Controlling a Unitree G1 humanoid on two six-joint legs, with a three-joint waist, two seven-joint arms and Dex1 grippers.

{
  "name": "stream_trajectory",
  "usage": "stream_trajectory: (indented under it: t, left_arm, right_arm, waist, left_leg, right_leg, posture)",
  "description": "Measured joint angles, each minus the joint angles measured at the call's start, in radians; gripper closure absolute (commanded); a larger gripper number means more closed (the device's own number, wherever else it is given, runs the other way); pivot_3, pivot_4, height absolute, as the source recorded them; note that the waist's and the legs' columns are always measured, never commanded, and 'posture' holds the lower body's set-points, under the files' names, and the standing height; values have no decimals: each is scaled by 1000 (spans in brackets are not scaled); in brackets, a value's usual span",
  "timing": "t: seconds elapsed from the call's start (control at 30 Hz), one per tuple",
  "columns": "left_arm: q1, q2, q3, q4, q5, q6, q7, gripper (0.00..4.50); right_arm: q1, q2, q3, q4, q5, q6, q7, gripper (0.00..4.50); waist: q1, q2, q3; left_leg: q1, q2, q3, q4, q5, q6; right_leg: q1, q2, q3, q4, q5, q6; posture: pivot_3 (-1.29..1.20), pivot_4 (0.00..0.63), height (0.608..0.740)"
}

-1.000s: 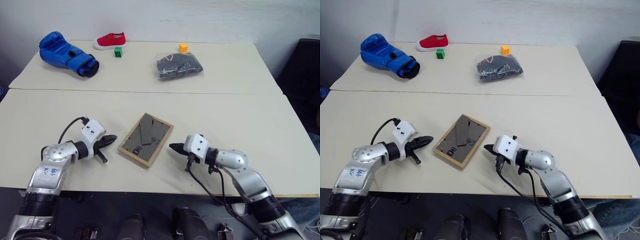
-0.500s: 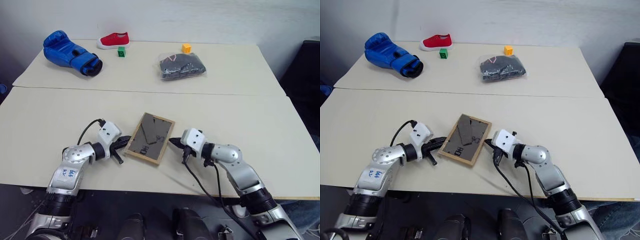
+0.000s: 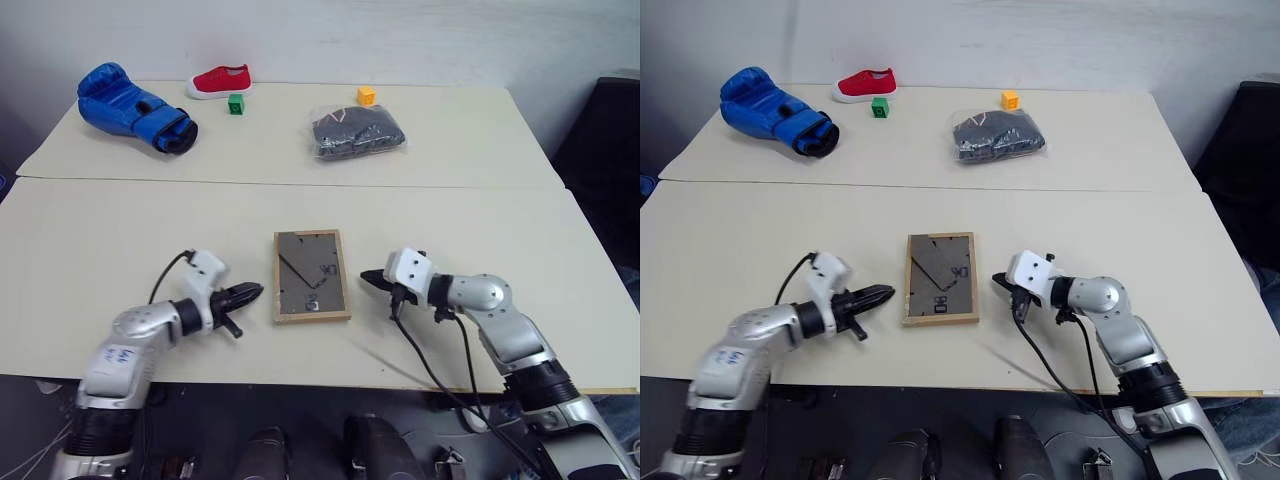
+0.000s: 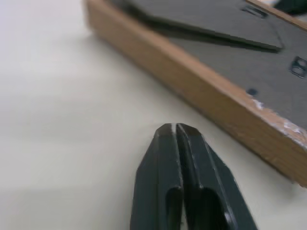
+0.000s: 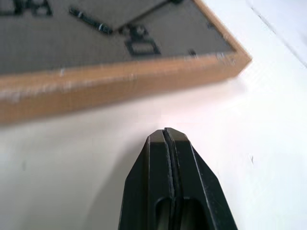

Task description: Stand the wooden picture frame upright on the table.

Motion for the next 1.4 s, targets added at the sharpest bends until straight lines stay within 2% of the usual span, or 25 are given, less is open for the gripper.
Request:
stream_trajectory:
  t: [0.1, 0.17, 0.2, 0.23, 0.33, 0.4, 0.53, 0.67, 0.83, 1.03, 1.17, 1.2, 1.4]
  left_arm:
    - [-82, 83, 78, 17, -166, 407, -31, 2257]
    - [-161, 71, 112, 67, -242, 612, -19, 1632]
    - [-190, 59, 122, 97, -268, 662, -4, 1433]
    - [-219, 54, 119, 143, -310, 698, 26, 1044]
    - [-303, 16, 110, 255, -387, 727, 135, 162]
    - [-353, -17, 102, 296, -430, 728, 222, 162]
    - [-384, 14, 19, 318, -547, 714, 333, 162]
    - [-394, -6, -14, 340, -672, 706, 445, 162]
    - [-426, -106, 17, 441, -799, 706, 624, 162]
    - [-427, -171, 47, 498, -937, 705, 794, 162]
    - [-422, -216, 95, 527, -970, 706, 888, 1004]
    - [-418, -224, 106, 527, -976, 706, 912, 1393]
    - [-377, -248, 120, 532, -1044, 710, 950, 3050]
  right_arm:
    - [30, -19, -1, -36, 10, 8, 33, 4500]
    - [31, -17, 7, -58, 10, 13, 40, 4500]
    - [29, -13, 13, -65, 10, 16, 42, 4500]
    - [28, -9, 18, -68, 8, 19, 43, 4500]
    - [24, 1, 42, -64, -14, 31, 40, 4500]
    - [6, 21, 63, -61, -29, 44, 37, 4500]
    - [-9, 25, 78, -62, -39, 61, 37, 4500]
    - [-10, 28, 82, -70, -47, 71, 34, 4500]
    - [-9, 45, 93, -85, -69, 89, 24, 4500]
    - [-9, 61, 125, -106, -95, 95, 17, 4500]
    - [-7, 60, 130, -113, -110, 92, 17, 4500]
    - [-5, 60, 129, -116, -114, 90, 17, 4500]
    - [50, 1, 93, -161, -82, 69, 44, 4500]
  waist:
    - [-3, 0, 0]
    - [-2, 0, 0]
    - [-2, 0, 0]
    - [-2, 0, 0]
    - [0, 0, 0]
    - [2, 0, 0]
    - [1, 0, 0]
    - [1, 0, 0]
    - [3, 1, -2]
    - [3, 1, -3]
    - [5, 1, -3]
    - [5, 1, -3]
    - [16, 1, -3]
  left_leg:
    - [1, 0, 0, 0, 0, 0]
    - [1, -1, -1, 1, 0, 0]
    - [0, -1, -1, 1, 0, -1]
    - [0, -1, -1, 1, 0, -1]
    - [0, -1, -1, 2, 0, -1]
    - [0, -1, -2, 5, 0, -1]
    - [1, -1, -2, 6, 0, -2]
    - [1, -1, -2, 7, -1, -3]
    - [1, -1, -2, 8, -1, -3]
    - [1, -1, -3, 8, -1, -3]
    - [2, -2, -3, 9, -1, -3]
    - [2, -2, -2, 9, -1, -3]
    - [1, -2, -3, 9, -1, -4]
  right_leg:
    - [1, 0, 0, 0, 0, 0]
    - [1, 0, 0, 1, 0, 0]
    - [1, 0, 0, 1, 0, 0]
    - [1, 0, 0, 1, 0, 0]
    - [1, 0, 0, 1, 0, 0]
    - [1, -1, -1, 1, 0, 0]
    - [1, -1, -1, 1, 0, 0]
    - [2, -1, -1, 1, 0, 0]
    - [2, -1, -1, 0, 0, 0]
    - [2, -1, -1, 0, 0, 0]
    - [3, -1, -2, 0, 0, 0]
    - [3, -1, -2, 0, 0, 0]
    - [4, -1, -3, -1, 0, 0]
  posture:
    - [0, 150, 740]
    - [0, 150, 740]
    - [0, 150, 740]
    - [0, 150, 740]
    - [0, 150, 740]
    - [0, 150, 740]
    - [0, 150, 740]
    - [0, 150, 740]
    - [0, 150, 740]
    - [0, 150, 740]
    - [0, 150, 740]
    - [0, 150, 740]
    - [0, 150, 740]
